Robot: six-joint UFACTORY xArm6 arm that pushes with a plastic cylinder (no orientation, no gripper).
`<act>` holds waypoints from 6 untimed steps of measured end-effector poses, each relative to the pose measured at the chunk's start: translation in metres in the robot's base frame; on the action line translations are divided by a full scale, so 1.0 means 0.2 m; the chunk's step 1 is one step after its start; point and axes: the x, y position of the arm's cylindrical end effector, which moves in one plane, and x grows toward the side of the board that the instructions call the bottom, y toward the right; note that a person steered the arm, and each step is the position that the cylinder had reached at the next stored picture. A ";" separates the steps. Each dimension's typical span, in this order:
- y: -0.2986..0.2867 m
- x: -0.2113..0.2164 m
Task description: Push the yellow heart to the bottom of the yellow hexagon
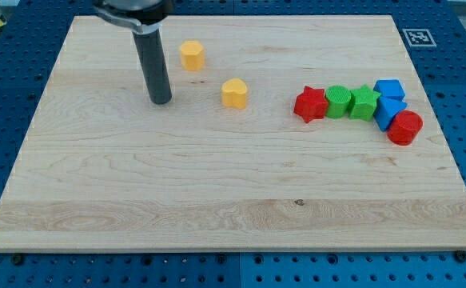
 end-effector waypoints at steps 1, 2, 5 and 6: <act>0.05 0.09; 0.35 0.05; 0.76 -0.06; 0.91 -0.16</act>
